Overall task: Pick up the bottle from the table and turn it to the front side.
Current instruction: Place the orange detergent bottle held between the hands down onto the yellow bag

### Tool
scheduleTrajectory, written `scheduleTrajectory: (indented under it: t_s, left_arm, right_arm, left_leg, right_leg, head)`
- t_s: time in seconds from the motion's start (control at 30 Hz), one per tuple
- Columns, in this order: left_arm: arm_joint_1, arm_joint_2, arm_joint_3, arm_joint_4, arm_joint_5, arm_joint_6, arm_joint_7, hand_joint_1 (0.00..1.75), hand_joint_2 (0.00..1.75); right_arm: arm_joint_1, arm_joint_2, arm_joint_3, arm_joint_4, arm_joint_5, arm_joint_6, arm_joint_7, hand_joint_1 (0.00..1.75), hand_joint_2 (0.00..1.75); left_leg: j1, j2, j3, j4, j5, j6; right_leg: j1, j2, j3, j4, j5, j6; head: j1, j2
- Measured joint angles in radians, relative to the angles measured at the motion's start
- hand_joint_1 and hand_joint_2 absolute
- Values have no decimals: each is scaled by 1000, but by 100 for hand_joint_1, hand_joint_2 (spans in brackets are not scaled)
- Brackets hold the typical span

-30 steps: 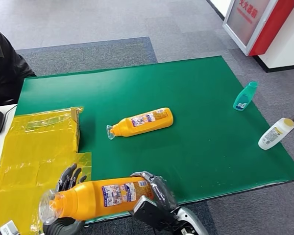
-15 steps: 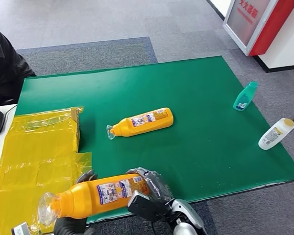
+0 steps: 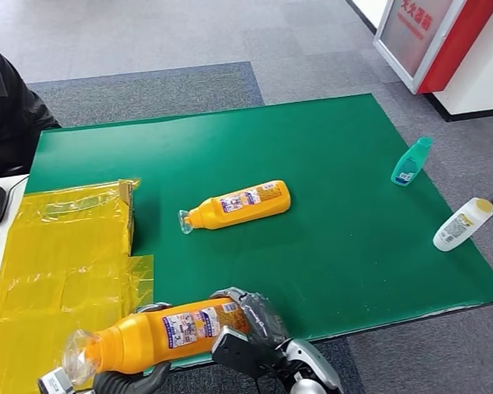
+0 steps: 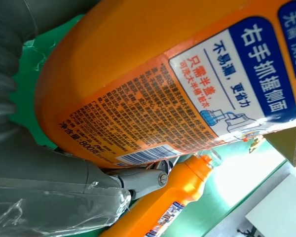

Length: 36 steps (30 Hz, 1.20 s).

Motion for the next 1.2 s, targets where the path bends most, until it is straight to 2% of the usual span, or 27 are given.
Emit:
scheduleTrajectory:
  t_s: [0.5, 0.53, 0.63, 0.67, 0.83, 0.93, 1.07, 1.2]
  left_arm:
    - [11, -21, 21, -16, -33, -3, 6, 175, 175]
    - [11, -22, 22, -16, -33, -3, 6, 175, 175]
    - [12, -26, 25, -17, -41, -2, 6, 175, 175]
    - [13, -28, 27, -19, -49, 0, 6, 175, 175]
    - [23, -54, 50, -44, -129, 24, 18, 174, 175]
    - [32, -76, 88, -66, -194, 40, 20, 166, 175]
    - [47, -116, 167, -98, -323, 77, 22, 164, 175]
    - [67, -177, 279, -142, -466, 119, 23, 168, 175]
  right_arm:
    - [2, 0, 0, 0, 1, -5, 0, 175, 175]
    - [2, 0, 0, 0, 1, -5, 0, 160, 175]
    - [2, 0, 0, 0, 1, -5, 0, 29, 175]
    - [3, 0, 0, -1, 1, -6, 1, 0, 175]
    - [15, 0, 0, -11, 2, -15, 1, 0, 175]
    - [29, 0, -1, -28, 1, -23, 4, 0, 175]
    - [58, 0, -5, -55, 3, -32, 13, 0, 175]
    - [112, 0, -20, -97, 15, -43, 20, 0, 175]
  left_leg:
    - [0, 0, 0, 0, 0, 0]
    - [0, 0, 0, 0, 0, 0]
    - [0, 0, 0, 0, 0, 0]
    - [0, 0, 0, 0, 0, 0]
    - [0, 0, 0, 0, 0, 0]
    - [0, 0, 0, 0, 0, 0]
    - [0, 0, 0, 0, 0, 0]
    - [0, 0, 0, 0, 0, 0]
  right_leg:
    - [0, 0, 0, 0, 0, 0]
    - [0, 0, 0, 0, 0, 0]
    - [0, 0, 0, 0, 0, 0]
    - [0, 0, 0, 0, 0, 0]
    - [0, 0, 0, 0, 0, 0]
    - [0, 0, 0, 0, 0, 0]
    - [0, 0, -1, 0, 0, 0]
    - [0, 0, -1, 0, 0, 0]
  head:
    - [0, 0]
    - [0, 0]
    - [0, 0]
    - [0, 0]
    - [0, 0]
    - [0, 0]
    - [0, 0]
    - [0, 0]
